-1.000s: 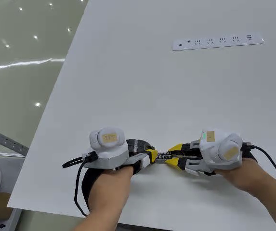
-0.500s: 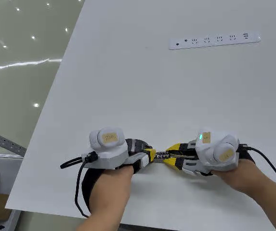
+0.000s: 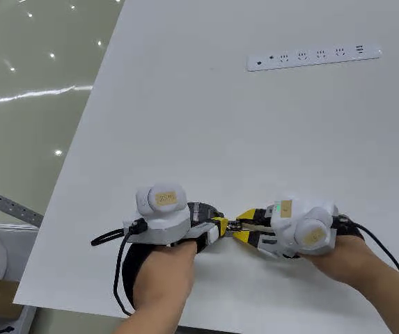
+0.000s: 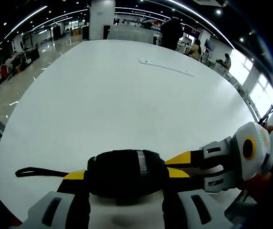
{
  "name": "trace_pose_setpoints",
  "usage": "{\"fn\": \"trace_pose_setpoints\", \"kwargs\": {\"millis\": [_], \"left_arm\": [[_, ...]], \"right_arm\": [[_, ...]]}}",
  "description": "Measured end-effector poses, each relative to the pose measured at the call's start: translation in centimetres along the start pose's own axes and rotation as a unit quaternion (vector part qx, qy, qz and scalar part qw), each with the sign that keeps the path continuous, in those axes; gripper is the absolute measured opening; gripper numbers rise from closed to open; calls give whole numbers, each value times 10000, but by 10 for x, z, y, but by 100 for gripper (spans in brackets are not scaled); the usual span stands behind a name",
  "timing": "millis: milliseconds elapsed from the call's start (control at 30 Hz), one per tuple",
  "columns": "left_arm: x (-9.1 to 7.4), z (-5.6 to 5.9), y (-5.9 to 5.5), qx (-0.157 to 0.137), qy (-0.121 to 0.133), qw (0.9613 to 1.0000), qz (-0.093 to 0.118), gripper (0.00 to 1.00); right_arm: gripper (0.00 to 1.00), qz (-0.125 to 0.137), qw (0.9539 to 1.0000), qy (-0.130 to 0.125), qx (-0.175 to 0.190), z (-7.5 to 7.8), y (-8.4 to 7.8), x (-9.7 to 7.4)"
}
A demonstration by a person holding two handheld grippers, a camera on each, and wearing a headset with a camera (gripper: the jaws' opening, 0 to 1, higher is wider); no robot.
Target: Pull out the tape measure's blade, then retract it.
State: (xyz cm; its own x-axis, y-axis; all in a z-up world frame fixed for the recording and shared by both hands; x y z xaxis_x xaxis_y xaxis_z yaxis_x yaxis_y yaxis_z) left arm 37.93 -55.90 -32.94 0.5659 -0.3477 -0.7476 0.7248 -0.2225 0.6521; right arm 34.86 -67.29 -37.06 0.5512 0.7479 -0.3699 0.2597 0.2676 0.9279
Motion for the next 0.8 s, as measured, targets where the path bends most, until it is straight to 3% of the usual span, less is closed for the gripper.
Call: {"fn": "trace_pose_setpoints", "kwargs": {"millis": [67,100,200,600,800], "left_arm": [[1,1,2,120,19,9999,4,58],[1,0,3,1,-8,10000,-64,58],[1,-2,2,56,10,10000,-2,58],[2,-3,1,49,-65,10000,43,59],[1,-3,-1,37,-116,9998,187,60]], "right_arm": [[11,-83,9984,46,-562,3,1,1],[11,-12,9999,114,-124,1,-1,-2],[11,32,9992,130,-387,1,-2,-3],[12,17,9985,149,-532,-2,1,1],[14,-16,9975,192,-677,-1,1,2]]}}
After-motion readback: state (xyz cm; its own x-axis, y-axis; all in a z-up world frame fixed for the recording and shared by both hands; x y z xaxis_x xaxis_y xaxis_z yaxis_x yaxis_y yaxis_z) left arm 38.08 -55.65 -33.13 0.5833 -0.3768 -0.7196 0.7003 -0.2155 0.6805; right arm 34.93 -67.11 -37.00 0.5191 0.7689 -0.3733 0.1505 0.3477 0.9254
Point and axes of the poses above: the centre of the closed fingertips' face, and the gripper's own axes: x roughly forward along the fingers, z roughly to its right, y roughly out of its top, the point moved 7 cm from there along -x, roughly backward along the fingers, and after that the axes turned 7 degrees about z, right-handed, at the moved point
